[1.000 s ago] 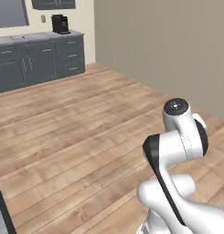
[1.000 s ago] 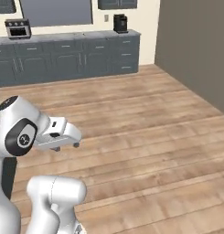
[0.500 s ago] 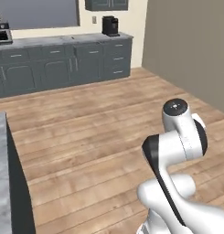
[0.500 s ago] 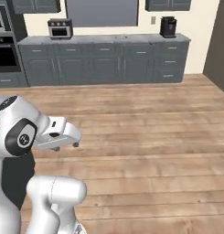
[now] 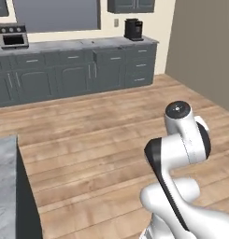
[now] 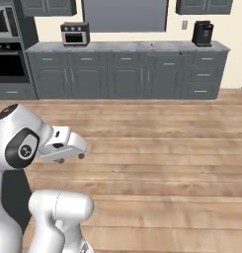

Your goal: Organize the utensils by type. Pick up the wooden spoons from the counter and place them in the open cabinet. Then pick up the metallic utensils from the counter and place them in the open drawer.

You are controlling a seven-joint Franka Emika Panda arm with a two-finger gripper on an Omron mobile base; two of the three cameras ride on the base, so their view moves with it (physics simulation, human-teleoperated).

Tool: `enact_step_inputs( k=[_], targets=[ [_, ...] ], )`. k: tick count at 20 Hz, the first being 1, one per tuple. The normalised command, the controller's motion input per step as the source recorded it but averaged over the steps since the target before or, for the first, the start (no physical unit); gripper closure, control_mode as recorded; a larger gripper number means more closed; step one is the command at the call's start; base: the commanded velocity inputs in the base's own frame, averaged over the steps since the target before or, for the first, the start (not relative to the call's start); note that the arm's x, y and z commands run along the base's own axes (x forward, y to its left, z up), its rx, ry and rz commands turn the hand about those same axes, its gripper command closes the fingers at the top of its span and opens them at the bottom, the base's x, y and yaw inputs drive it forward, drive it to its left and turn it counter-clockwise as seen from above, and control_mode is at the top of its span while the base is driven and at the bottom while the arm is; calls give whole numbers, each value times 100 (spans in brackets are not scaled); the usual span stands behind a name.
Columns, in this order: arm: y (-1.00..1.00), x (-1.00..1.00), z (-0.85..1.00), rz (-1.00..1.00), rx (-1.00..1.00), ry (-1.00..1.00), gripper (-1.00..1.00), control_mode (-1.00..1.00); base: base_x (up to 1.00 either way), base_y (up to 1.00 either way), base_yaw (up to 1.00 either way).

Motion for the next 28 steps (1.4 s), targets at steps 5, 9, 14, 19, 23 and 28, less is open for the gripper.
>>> enact_step_inputs(
  k=[5,9,14,19,23,28],
  targets=[
    [0,0,0,0,0,0,-100,100,100,0,2],
    [0,0,0,0,0,0,-100,100,100,0,0],
    [0,0,0,0,0,0,-100,100,100,0,0],
    [0,0,0,0,0,0,-100,100,99,1,-31],
    [0,0,0,0,0,0,-100,100,99,5,-38],
    [0,0,0,0,0,0,-100,100,100,1,-22]
  ],
)
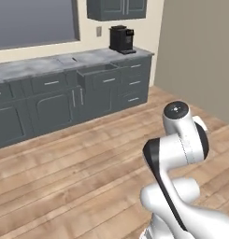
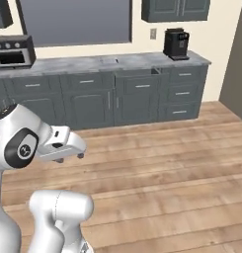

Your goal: Organize the utensils by type. Pick up the wooden spoons from the counter and place them in the open cabinet. Then pick up the metallic utensils from the counter and place them in the open drawer.

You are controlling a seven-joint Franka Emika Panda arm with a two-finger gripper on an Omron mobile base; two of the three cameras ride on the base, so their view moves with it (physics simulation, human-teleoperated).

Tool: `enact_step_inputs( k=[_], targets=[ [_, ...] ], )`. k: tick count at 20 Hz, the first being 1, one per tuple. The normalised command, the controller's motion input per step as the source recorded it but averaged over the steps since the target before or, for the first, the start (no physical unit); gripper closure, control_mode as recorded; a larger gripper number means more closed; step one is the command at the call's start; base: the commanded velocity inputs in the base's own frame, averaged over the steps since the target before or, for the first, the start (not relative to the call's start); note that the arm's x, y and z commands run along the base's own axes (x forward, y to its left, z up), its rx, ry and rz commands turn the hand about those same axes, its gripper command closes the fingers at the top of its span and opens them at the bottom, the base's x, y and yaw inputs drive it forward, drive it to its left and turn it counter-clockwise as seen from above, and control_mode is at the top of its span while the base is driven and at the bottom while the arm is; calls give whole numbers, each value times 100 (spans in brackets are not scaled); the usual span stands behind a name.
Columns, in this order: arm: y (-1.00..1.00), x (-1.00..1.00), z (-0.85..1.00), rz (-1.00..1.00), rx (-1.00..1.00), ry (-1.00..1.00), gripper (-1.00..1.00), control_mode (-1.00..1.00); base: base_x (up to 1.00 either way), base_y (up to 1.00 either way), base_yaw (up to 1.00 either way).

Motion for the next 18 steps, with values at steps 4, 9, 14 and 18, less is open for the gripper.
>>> enact_step_inputs(
  k=[4,9,14,18],
  targets=[
    [0,0,0,0,0,0,-100,100,100,14,-11],
    [0,0,0,0,0,0,-100,100,99,40,-19],
    [0,0,0,0,0,0,-100,100,88,47,-30],
    [0,0,0,0,0,0,-100,100,55,69,-29]
  ],
)
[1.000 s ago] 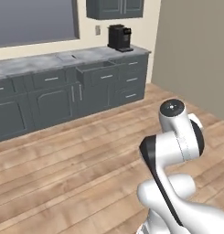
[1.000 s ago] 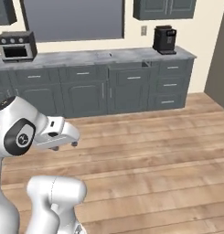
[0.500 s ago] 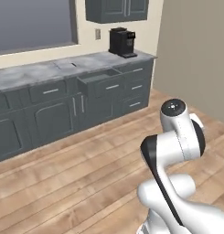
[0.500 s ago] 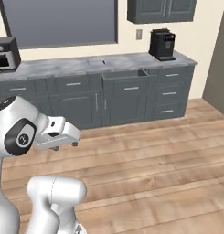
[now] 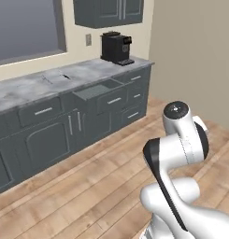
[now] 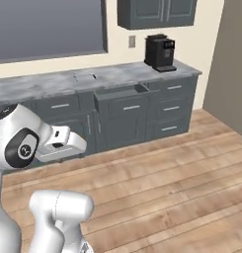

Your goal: Organize the utensils by type. Pick up the wooden spoons from the counter and place them in the open cabinet. Then pick up the metallic utensils from the counter and place them in the open drawer.

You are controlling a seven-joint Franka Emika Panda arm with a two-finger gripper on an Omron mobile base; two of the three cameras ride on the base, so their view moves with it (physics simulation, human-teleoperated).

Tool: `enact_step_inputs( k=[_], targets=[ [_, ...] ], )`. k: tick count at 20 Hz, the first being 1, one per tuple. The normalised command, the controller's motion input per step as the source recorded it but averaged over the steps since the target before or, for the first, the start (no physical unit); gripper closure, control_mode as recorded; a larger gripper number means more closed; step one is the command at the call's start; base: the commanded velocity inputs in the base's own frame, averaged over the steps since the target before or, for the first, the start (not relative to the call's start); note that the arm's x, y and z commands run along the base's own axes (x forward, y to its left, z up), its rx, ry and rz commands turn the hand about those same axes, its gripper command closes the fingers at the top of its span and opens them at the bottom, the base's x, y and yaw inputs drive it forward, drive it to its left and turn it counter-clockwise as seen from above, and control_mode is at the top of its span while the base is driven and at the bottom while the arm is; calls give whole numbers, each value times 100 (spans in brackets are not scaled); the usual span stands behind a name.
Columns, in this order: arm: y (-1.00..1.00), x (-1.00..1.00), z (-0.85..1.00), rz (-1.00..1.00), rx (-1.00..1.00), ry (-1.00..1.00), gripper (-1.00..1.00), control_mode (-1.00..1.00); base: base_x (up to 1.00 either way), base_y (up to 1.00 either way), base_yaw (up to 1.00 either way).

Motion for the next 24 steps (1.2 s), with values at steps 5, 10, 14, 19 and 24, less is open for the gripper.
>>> enact_step_inputs(
  k=[5,10,14,19,24],
  targets=[
    [0,0,0,0,0,0,-100,100,24,71,-24],
    [0,0,0,0,0,0,-100,100,2,65,-26],
    [0,0,0,0,0,0,-100,100,8,64,-33],
    [0,0,0,0,0,0,-100,100,36,85,-33],
    [0,0,0,0,0,0,-100,100,44,100,-25]
  ],
)
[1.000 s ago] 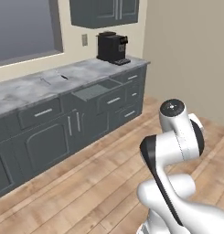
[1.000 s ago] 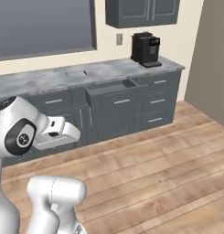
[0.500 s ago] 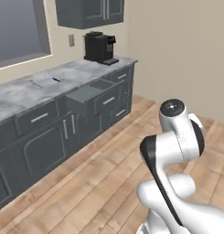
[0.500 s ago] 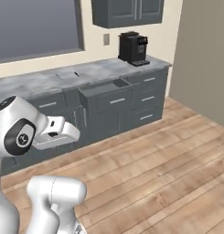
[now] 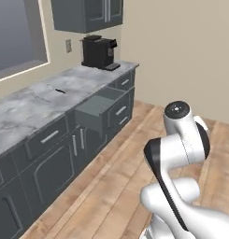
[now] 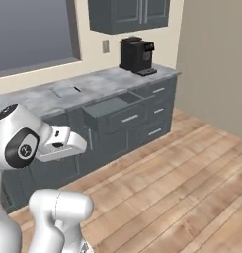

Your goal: Organize the utensils by type. Pick up the wooden spoons from the counter and place them in the open cabinet. Then pick up the metallic utensils from the counter and place them in the open drawer.

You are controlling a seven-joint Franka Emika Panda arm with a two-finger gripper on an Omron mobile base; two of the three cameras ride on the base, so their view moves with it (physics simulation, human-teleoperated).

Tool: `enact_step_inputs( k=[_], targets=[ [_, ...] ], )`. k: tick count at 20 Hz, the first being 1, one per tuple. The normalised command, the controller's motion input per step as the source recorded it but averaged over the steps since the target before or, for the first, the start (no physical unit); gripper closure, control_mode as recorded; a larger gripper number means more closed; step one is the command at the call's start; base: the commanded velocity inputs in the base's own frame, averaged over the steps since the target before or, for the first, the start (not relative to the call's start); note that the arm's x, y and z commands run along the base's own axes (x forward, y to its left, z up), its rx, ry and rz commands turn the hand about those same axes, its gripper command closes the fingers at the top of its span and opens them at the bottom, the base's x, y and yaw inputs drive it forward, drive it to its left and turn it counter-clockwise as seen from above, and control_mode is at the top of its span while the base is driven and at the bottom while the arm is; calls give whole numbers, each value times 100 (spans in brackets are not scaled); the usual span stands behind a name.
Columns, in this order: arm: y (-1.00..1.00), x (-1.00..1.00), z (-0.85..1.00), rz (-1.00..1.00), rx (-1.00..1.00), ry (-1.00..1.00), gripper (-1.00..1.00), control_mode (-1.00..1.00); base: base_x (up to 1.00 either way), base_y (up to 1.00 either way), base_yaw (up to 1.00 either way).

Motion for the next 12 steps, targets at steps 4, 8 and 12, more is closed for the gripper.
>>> enact_step_inputs(
  k=[4,8,12],
  targets=[
    [0,0,0,0,0,0,-100,100,48,98,-21],
    [0,0,0,0,0,0,-100,100,55,86,-20],
    [0,0,0,0,0,0,-100,100,59,64,-16]
  ],
)
